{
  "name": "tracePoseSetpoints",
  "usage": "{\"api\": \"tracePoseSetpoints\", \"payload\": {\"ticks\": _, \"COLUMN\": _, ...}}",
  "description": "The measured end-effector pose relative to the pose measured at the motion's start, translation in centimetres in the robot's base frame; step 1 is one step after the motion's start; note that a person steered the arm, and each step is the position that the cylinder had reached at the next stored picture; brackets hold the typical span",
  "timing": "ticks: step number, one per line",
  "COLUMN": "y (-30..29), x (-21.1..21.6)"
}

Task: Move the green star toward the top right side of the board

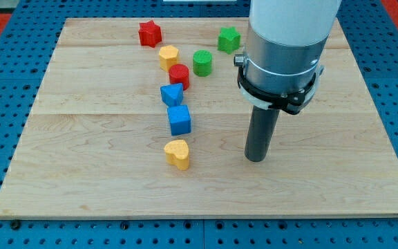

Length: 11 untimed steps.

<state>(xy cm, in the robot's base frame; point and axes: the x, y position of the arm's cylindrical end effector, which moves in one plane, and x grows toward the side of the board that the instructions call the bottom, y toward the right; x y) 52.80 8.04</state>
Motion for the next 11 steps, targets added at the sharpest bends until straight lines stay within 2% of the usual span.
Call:
{"api": "tracePoseSetpoints", "payload": {"ticks": 1, "y": 0.0, "x": 0.0}}
{"api": "tracePoseSetpoints", "payload": {"ticks": 2, "y": 0.0, "x": -2.4}}
{"api": "tracePoseSetpoints", "payload": {"ticks": 3, "y": -0.2, "x": -8.0}}
{"api": "tracePoseSetpoints", "payload": {"ticks": 5, "y": -4.9, "x": -17.9}}
{"api": "tracePoseSetpoints", "payload": {"ticks": 8, "y": -4.0, "x": -26.3}}
{"api": "tracePoseSetpoints", "payload": {"ticks": 9, "y": 2.5, "x": -28.6}}
{"api": "tracePoseSetpoints", "payload": {"ticks": 10, "y": 2.0, "x": -28.4}}
{"api": "tracePoseSetpoints", "payload": {"ticks": 11, "y": -0.9, "x": -27.2}}
